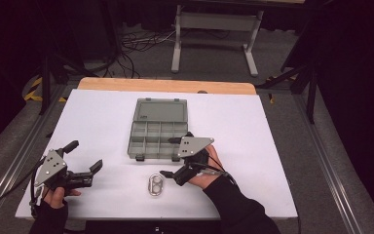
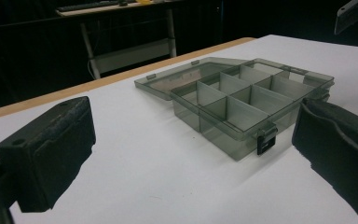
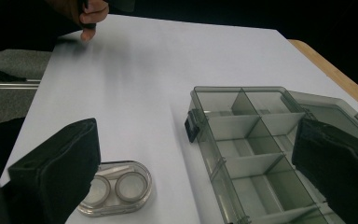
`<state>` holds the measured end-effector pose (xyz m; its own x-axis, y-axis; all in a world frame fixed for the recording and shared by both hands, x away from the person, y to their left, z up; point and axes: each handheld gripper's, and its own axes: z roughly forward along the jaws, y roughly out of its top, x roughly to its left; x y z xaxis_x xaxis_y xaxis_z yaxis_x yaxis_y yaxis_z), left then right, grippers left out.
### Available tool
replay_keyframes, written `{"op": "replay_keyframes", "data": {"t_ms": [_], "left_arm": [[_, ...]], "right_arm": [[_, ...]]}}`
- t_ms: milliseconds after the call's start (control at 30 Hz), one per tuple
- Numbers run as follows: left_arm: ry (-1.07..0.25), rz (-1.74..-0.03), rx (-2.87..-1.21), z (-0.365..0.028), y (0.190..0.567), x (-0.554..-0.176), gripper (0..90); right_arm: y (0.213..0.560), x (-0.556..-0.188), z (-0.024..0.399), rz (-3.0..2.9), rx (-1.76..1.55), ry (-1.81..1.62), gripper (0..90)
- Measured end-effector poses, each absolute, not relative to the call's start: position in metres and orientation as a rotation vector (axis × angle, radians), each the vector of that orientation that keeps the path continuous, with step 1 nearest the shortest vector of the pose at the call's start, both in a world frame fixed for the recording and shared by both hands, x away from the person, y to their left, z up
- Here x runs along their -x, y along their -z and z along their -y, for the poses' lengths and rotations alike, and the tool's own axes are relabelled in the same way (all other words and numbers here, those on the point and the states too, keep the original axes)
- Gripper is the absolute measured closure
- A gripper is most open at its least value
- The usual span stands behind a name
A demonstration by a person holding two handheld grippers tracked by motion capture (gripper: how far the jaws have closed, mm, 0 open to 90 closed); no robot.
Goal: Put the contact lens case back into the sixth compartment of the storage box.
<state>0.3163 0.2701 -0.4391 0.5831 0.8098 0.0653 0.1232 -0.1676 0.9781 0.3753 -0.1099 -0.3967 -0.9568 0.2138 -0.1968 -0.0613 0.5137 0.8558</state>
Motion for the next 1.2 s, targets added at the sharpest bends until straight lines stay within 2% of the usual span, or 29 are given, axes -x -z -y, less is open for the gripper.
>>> {"op": "replay_keyframes", "data": {"t_ms": [433, 1200], "left_arm": [[-0.735, -0.783, -1.650, -0.270, 0.439, -0.316, 0.3], [-0.736, -0.781, -1.653, -0.271, 0.439, -0.316, 0.3]], "right_arm": [[0.404, -0.377, 0.093, -2.578, -0.047, -1.384, 2.1], [0.422, -0.374, 0.076, -2.776, -0.045, -1.218, 8.6]]}}
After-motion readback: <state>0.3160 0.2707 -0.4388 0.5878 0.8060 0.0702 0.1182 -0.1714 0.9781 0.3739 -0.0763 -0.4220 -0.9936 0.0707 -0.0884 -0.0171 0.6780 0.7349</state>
